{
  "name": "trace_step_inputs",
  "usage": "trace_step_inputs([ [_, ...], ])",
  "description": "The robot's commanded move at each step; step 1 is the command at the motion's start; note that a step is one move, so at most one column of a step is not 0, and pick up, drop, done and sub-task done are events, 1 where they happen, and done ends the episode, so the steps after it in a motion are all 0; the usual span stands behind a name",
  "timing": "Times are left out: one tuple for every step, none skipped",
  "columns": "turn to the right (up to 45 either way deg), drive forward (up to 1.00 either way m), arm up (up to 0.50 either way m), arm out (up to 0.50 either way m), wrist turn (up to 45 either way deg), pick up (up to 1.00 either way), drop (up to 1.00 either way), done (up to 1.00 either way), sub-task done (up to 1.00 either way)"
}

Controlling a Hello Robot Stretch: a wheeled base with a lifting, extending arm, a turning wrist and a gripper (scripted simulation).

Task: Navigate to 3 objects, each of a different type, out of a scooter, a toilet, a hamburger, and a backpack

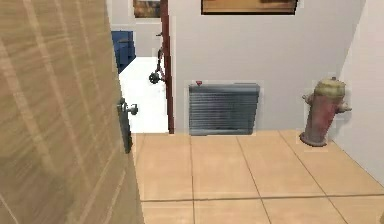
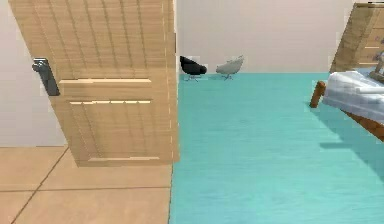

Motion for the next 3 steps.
trace_step_inputs([
  [45.0,0.00,0.00,0.00,0.0,0.00,0.00,0.00,0.00],
  [42.0,0.00,0.00,0.00,0.0,0.00,0.00,0.00,0.00],
  [0.0,0.15,0.00,0.00,0.0,0.00,0.00,0.00,0.00],
])
